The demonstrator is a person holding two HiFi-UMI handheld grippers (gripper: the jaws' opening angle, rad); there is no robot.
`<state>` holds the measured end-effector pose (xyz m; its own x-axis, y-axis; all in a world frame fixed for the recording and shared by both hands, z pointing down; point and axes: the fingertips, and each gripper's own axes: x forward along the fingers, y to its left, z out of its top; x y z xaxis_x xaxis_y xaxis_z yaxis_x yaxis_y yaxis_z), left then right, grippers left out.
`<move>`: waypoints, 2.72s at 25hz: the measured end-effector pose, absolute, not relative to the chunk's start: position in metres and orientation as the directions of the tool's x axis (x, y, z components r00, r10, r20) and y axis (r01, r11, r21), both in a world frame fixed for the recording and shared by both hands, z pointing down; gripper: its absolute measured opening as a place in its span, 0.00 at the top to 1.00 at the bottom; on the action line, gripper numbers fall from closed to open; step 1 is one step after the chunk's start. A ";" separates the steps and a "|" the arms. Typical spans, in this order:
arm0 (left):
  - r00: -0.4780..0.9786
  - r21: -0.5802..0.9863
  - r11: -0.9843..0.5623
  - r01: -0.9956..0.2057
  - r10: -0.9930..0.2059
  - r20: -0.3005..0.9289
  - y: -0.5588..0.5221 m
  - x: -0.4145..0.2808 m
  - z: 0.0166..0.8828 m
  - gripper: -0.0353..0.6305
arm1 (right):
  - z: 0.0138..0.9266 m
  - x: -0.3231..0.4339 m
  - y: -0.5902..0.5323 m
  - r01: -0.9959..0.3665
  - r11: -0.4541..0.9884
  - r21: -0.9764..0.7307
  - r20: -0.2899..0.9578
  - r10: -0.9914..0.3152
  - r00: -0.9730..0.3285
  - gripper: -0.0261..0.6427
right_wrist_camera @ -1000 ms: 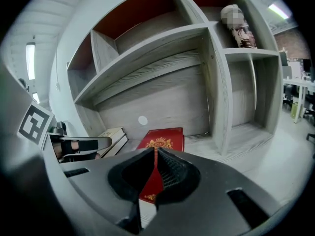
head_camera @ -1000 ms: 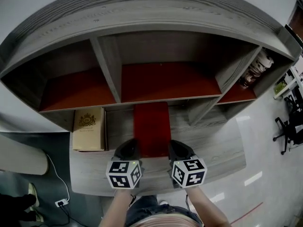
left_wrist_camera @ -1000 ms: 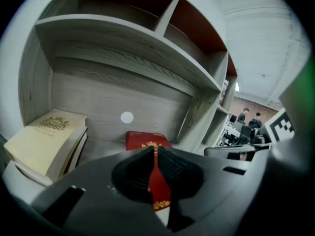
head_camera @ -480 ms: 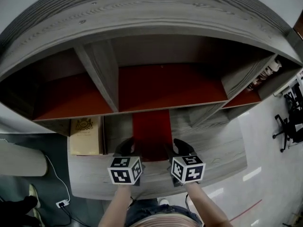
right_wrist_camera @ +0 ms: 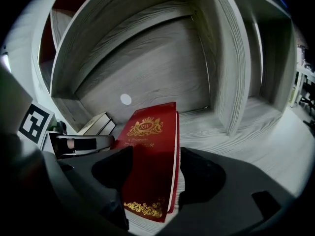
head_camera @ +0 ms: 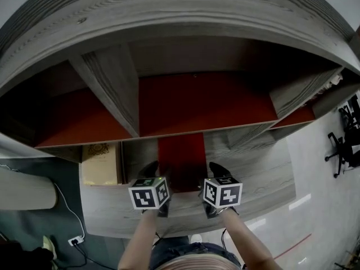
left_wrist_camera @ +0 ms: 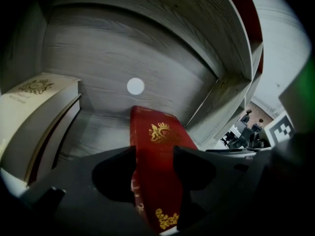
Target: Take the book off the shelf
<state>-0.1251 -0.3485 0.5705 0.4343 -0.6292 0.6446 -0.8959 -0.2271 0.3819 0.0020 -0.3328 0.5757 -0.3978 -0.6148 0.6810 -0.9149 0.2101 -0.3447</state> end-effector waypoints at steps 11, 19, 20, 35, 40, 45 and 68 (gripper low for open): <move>0.436 0.416 -0.177 -0.892 -0.585 0.684 -0.360 -0.127 0.600 0.58 | 0.601 -0.006 -0.344 -0.902 0.203 -0.380 0.714 -0.555 -0.426 0.48; 0.471 0.476 -0.154 -0.866 -0.570 0.673 -0.361 -0.125 0.606 0.58 | 0.607 -0.012 -0.345 -0.891 0.226 -0.394 0.721 -0.526 -0.452 0.48; 0.475 0.485 -0.149 -0.862 -0.570 0.670 -0.361 -0.125 0.607 0.58 | 0.607 -0.013 -0.345 -0.889 0.229 -0.397 0.720 -0.523 -0.456 0.48; 0.455 0.472 -0.140 -0.870 -0.595 0.662 -0.352 -0.125 0.602 0.57 | 0.603 -0.016 -0.334 -0.895 0.196 -0.401 0.709 -0.552 -0.439 0.49; 0.447 0.463 -0.150 -0.873 -0.627 0.638 -0.349 -0.126 0.589 0.57 | 0.591 -0.017 -0.330 -0.896 0.195 -0.399 0.688 -0.583 -0.433 0.49; 0.447 0.465 -0.160 -0.871 -0.649 0.615 -0.342 -0.125 0.577 0.57 | 0.580 -0.016 -0.324 -0.897 0.215 -0.387 0.665 -0.609 -0.433 0.49; 0.441 0.422 -0.222 -0.879 -0.715 0.543 -0.284 -0.105 0.536 0.57 | 0.538 0.002 -0.267 -0.890 0.266 -0.371 0.571 -0.690 -0.444 0.49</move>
